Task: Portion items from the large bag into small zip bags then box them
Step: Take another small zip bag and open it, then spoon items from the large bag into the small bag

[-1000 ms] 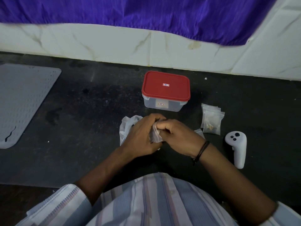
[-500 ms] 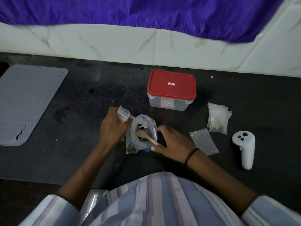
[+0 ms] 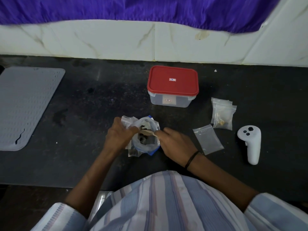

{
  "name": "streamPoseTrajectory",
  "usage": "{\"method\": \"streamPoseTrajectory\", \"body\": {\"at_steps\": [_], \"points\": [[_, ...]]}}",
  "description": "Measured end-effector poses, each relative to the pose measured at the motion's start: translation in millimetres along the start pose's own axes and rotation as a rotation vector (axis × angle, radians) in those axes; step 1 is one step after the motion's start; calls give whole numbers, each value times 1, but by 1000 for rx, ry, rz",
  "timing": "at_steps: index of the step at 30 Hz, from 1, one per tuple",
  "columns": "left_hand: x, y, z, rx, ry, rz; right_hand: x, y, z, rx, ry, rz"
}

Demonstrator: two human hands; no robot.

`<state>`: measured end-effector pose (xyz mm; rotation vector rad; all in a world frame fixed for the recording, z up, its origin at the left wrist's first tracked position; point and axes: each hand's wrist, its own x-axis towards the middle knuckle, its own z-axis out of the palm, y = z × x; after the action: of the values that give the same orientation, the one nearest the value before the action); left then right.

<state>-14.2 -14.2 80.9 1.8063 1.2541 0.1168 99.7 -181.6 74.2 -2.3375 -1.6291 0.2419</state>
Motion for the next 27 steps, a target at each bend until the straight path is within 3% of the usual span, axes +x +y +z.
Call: {"method": "streamPoseTrajectory", "body": {"at_steps": [7,11,15,23,27], "points": [[-2,0,3,69,45,115,-1,-4,2,24,118,-37],[8,4,2,-17,-29,52,-2,-5,7,59,108,-182],[16,6,3,57,-23,88,-2,-9,5,35,83,-322],[9,9,1,121,146,574,-3,-17,-6,4,-83,-345],[7,6,-6,110,94,630,-2,-17,-11,24,-115,-241]]}}
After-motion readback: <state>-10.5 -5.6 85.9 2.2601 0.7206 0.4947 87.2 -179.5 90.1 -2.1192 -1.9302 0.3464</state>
